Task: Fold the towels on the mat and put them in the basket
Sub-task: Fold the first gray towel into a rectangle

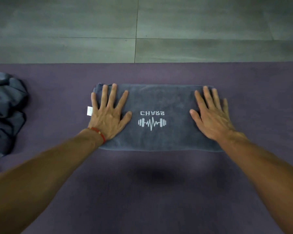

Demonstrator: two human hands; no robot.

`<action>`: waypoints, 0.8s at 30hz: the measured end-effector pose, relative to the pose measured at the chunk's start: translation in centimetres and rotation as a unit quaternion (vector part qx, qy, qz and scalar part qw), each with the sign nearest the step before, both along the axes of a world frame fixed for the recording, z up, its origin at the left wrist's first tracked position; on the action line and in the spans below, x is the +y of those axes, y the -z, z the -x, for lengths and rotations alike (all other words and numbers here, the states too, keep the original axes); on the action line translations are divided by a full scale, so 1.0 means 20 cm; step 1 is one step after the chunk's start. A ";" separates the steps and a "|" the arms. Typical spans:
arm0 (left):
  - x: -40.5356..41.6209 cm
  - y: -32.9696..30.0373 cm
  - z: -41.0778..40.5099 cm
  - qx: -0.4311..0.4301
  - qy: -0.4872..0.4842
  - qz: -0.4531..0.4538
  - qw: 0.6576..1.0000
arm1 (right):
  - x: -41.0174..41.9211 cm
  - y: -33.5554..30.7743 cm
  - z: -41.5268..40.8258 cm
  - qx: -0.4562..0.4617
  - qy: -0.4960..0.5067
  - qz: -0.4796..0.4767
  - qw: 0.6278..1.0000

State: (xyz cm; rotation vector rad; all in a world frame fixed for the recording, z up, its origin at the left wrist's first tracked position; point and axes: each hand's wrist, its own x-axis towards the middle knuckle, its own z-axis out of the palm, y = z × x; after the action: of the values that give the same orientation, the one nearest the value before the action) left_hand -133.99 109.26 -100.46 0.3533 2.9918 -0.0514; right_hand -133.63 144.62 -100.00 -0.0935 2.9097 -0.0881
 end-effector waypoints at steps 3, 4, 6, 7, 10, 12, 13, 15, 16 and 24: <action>0.00 -0.04 -0.33 0.034 0.070 -0.002 0.997 | 0.00 -0.04 -0.25 0.077 0.151 -0.004 0.985; -0.01 -0.02 -0.45 0.023 0.077 -0.002 0.997 | -0.02 -0.05 -0.33 0.086 0.187 0.002 0.979; -0.04 0.02 -0.57 -0.008 0.077 0.002 0.997 | -0.05 -0.05 -0.43 0.074 0.231 0.030 0.970; -0.06 0.03 -0.58 -0.018 0.076 0.002 0.997 | -0.06 -0.04 -0.46 0.063 0.256 0.057 0.963; -0.05 0.01 -0.55 -0.038 0.059 0.006 0.998 | -0.05 -0.05 -0.45 0.028 0.339 0.143 0.930; -0.03 -0.01 -0.54 -0.053 0.040 -0.002 0.998 | -0.03 -0.10 -0.41 -0.010 0.371 0.162 0.915; -0.03 -0.02 -0.52 -0.065 0.030 -0.014 0.997 | -0.02 -0.12 -0.39 -0.036 0.382 0.174 0.907; -0.02 -0.07 -0.50 -0.087 0.026 0.015 0.996 | 0.01 -0.15 -0.36 -0.080 0.412 0.226 0.879; -0.02 -0.08 -0.49 -0.081 0.035 0.039 0.995 | 0.02 -0.15 -0.34 -0.091 0.431 0.265 0.858; -0.17 -0.13 -0.61 0.026 0.098 0.062 0.993 | 0.09 -0.19 -0.58 -0.132 0.469 0.467 0.738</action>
State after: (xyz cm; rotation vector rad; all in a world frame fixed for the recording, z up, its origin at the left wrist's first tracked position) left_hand -121.77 105.85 -97.81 0.6391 2.9739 -0.2679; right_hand -122.05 146.42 -96.13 1.1050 2.0232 -1.5297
